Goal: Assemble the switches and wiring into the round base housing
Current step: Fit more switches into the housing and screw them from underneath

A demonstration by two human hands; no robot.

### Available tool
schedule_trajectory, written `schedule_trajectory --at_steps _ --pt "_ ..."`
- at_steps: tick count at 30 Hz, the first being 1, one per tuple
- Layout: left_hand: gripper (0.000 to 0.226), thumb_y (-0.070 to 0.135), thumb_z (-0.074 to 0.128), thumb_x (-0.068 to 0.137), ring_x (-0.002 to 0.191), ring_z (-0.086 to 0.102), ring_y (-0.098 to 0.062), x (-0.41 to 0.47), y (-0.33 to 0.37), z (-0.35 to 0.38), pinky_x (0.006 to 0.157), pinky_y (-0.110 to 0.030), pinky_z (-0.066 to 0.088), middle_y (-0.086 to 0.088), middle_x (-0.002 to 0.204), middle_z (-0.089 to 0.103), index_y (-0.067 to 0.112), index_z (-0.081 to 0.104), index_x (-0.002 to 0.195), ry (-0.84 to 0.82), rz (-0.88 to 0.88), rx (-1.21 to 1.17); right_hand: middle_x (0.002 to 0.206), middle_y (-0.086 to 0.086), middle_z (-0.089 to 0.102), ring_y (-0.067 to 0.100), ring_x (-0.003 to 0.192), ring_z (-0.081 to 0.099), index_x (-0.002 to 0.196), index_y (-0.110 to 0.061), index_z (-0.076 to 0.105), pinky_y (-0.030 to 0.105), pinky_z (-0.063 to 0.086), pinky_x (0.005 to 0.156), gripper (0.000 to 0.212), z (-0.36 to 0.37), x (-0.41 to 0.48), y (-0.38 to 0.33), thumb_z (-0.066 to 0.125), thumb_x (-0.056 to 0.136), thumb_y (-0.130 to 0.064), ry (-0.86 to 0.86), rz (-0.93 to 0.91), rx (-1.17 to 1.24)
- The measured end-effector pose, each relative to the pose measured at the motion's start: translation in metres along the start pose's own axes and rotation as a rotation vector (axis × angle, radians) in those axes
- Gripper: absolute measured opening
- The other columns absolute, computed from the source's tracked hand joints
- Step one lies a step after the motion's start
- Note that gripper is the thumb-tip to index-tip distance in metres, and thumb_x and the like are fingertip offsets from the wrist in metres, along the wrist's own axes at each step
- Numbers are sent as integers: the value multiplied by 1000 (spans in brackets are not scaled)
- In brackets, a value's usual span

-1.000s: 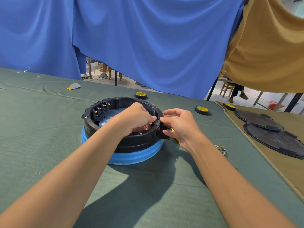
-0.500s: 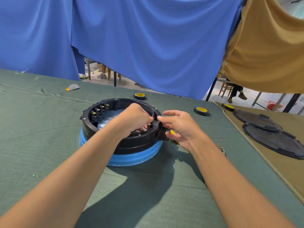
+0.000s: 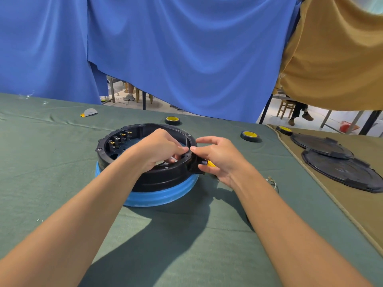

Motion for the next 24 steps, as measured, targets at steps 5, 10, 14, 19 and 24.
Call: schedule_trajectory --at_steps 5,10,14,19,24 --pt "12 31 70 90 61 53 -11 -1 0 0 37 -17 32 6 65 63 21 78 90 -14 -26 29 103 13 71 19 89 69 109 -15 61 23 47 52 31 -3 3 6 74 82 -6 40 33 -16" --pt "14 28 67 92 68 58 -13 -1 4 2 53 -23 41 2 74 68 21 77 85 10 35 50 106 14 69 19 89 68 112 -14 59 20 48 49 34 -2 5 2 72 83 -3 24 9 -32" --pt "20 35 60 96 81 64 -18 -4 8 2 68 -30 49 -1 85 72 23 75 92 53 107 193 105 9 63 21 93 63 111 -8 60 25 56 58 24 -12 -1 -9 68 90 -14 21 -40 -53" --pt "35 42 43 101 105 59 -25 -30 55 10 88 -39 46 0 111 67 22 70 107 331 574 751 89 7 68 13 73 62 97 -9 66 25 51 60 9 -86 -15 -34 60 93 -15 283 -168 -87" --pt "32 33 59 90 65 57 -26 -69 74 41 60 -34 34 -1 65 61 15 63 64 654 860 1118 86 2 72 19 88 63 82 -20 70 35 52 81 12 -120 -23 -10 61 90 -17 367 -191 -788"
Point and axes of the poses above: each hand's wrist, its own x-axis towards the middle knuckle, its own z-axis out of the palm, y = z × x, the point moved 9 cm from there along x, towards the middle knuckle
